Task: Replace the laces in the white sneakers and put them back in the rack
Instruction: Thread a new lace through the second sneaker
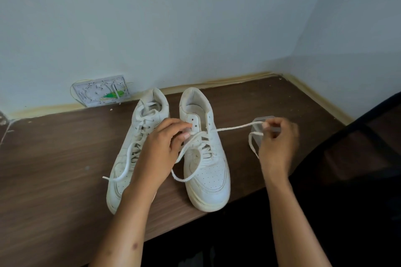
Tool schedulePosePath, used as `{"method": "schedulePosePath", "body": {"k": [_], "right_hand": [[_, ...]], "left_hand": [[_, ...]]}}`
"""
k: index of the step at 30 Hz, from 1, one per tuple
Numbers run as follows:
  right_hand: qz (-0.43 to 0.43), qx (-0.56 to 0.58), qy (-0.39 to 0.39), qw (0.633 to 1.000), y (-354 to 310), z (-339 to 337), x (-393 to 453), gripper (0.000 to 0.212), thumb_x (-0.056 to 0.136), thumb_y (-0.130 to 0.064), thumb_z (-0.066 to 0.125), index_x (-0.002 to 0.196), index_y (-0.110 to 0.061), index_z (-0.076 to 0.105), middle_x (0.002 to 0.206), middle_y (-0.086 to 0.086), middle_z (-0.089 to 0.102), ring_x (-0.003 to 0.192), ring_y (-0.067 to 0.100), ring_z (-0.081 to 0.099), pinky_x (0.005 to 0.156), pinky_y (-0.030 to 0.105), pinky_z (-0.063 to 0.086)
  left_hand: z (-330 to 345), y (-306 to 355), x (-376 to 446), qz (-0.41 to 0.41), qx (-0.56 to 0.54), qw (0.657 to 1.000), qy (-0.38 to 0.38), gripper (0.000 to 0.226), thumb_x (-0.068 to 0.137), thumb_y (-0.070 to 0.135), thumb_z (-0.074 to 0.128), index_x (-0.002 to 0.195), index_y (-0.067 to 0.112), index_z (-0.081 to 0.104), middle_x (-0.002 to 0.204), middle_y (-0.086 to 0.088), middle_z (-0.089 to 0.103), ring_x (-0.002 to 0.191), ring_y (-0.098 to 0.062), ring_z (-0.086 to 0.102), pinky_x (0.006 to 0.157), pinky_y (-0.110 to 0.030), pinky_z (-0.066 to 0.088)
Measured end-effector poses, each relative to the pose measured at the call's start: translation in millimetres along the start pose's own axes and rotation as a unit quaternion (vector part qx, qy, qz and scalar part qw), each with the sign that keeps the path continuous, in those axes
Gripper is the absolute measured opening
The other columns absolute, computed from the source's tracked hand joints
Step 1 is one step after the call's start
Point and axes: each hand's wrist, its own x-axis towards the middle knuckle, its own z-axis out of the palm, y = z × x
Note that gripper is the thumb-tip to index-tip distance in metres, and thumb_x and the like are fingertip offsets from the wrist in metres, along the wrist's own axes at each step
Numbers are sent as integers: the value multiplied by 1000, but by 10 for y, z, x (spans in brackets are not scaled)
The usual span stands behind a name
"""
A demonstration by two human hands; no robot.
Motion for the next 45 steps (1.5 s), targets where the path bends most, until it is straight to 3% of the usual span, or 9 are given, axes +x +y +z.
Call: {"method": "schedulePosePath", "body": {"k": [6,11,14,17,24,28,34,41,45], "right_hand": [[-184,-29,-265,946,-80,277,-294,20,93,-19,66,113,-20,67,108,-9,58,92,-6,57,77,5,42],[-192,-38,-191,962,-72,280,-276,15,91,-5,64,87,-19,65,88,-6,61,80,2,58,69,9,44],[-61,-7,-74,995,-40,152,-113,19,94,-1,57,87,-18,60,89,-4,61,83,7,59,68,9,44],[4,26,13,1000,-40,59,-82,9,94,-7,61,89,-14,59,93,-8,54,84,-11,53,67,2,39],[-182,-25,-257,949,-110,278,-329,11,91,-22,68,102,-22,68,99,-13,59,86,-1,58,73,9,44],[-197,-56,-220,954,-72,309,-316,10,91,-11,66,86,-20,65,85,-11,61,82,8,59,71,24,50],[-21,-14,-84,996,-17,152,-126,17,92,-3,61,86,-18,61,92,-5,63,85,5,61,62,6,44],[-105,3,-156,982,-85,254,-273,11,90,-23,69,94,-23,59,97,-8,58,77,-1,56,66,12,45],[-14,196,-326,925,-197,225,-294,8,85,-23,73,83,-16,71,71,-1,67,61,11,57,57,24,46]], "left_hand": [[24,-3,-4,-14,12,1000,11,12,88,16,71,99,18,73,93,12,64,87,-4,60,77,-15,47],[51,15,4,-15,29,999,16,10,89,8,68,94,16,71,90,12,63,83,-4,60,73,-12,47],[44,6,0,-12,33,999,13,12,88,6,67,93,16,70,89,12,62,84,-4,59,74,-10,45],[35,5,-7,-9,37,999,11,11,89,7,67,94,16,70,89,12,61,83,-5,58,73,-11,46],[37,17,-5,0,40,999,19,9,89,9,67,95,16,70,89,11,62,81,-7,57,73,-20,48],[44,20,-3,-3,41,999,18,11,89,7,67,94,16,70,89,11,61,83,-3,56,73,-10,45],[39,28,-11,-11,44,999,17,13,89,5,67,95,16,71,88,12,60,85,-2,56,73,-5,43],[-37,86,-12,-44,8,998,-42,14,94,20,62,104,29,64,81,14,65,84,-2,62,77,-23,51],[-138,311,-2,-58,-134,989,-17,15,93,23,64,106,30,67,80,12,69,92,-8,66,87,-17,46]]}}
